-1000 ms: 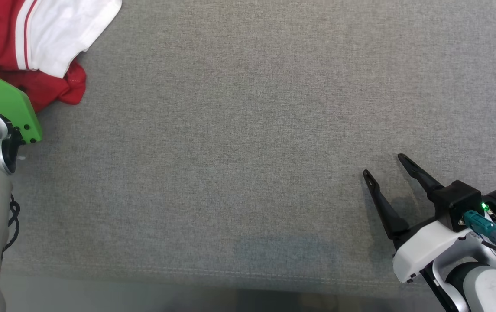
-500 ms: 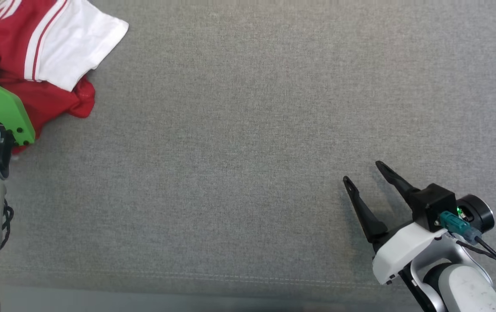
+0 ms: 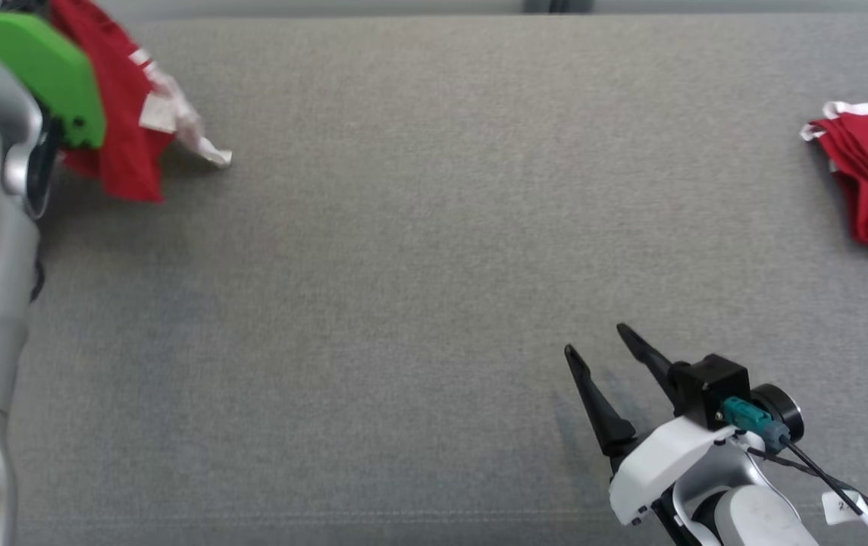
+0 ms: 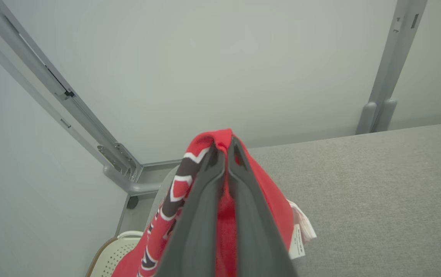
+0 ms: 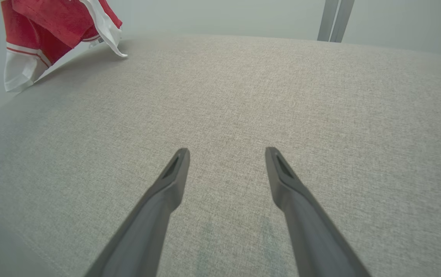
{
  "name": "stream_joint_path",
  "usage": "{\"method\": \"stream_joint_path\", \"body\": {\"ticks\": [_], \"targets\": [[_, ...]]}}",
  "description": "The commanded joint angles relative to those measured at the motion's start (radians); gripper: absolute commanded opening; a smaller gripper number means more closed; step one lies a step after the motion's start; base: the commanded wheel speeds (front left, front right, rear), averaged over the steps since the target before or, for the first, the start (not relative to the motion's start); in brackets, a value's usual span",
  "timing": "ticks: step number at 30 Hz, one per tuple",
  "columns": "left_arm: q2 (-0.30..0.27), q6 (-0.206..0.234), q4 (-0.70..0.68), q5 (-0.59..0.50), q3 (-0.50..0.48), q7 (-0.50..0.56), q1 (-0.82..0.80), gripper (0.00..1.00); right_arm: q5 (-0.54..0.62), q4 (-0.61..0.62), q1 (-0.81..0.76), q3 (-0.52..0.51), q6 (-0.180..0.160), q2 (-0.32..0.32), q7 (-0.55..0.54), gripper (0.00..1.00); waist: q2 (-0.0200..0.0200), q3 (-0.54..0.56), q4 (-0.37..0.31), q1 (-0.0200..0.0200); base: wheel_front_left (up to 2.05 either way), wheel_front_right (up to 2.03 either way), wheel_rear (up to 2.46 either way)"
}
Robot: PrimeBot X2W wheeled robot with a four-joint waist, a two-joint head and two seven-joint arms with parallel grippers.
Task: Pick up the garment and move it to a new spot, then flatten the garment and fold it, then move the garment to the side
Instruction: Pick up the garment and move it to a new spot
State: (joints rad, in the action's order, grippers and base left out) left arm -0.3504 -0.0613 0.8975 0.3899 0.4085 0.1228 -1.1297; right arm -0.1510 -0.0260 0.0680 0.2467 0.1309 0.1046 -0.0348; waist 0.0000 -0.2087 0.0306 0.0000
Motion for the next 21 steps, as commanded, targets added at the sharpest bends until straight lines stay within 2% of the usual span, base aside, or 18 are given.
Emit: {"method": "stream_joint_path", "body": {"ticks": [1,7,14,21], "targets": [[0.011,-0.003,-0.012,-0.005,0.006,-0.002,-0.013,0.0,-0.004,-0.006,-0.006,0.003,0.0,-0.003,0.007,1.0,0.0,0.075,-0.073,0.0,0.0,0.0,0.0],[0.115,-0.019,-0.144,0.006,0.055,-0.011,-0.032,0.0,-0.011,-0.043,-0.003,-0.002,0.0,-0.026,0.035,1.0,0.0,0.107,-0.153,0.0,0.0,0.0,0.0],[0.223,-0.03,-0.222,0.031,0.099,-0.011,-0.005,0.0,-0.014,-0.068,0.012,0.004,0.0,-0.04,0.056,1.0,0.0,0.095,-0.223,0.0,0.0,0.0,0.0],[0.261,-0.039,-0.228,0.028,0.173,-0.009,0.086,0.0,-0.017,-0.083,0.026,-0.001,0.0,-0.046,0.075,1.0,0.0,0.065,-0.261,0.0,0.0,0.0,0.0]]}}
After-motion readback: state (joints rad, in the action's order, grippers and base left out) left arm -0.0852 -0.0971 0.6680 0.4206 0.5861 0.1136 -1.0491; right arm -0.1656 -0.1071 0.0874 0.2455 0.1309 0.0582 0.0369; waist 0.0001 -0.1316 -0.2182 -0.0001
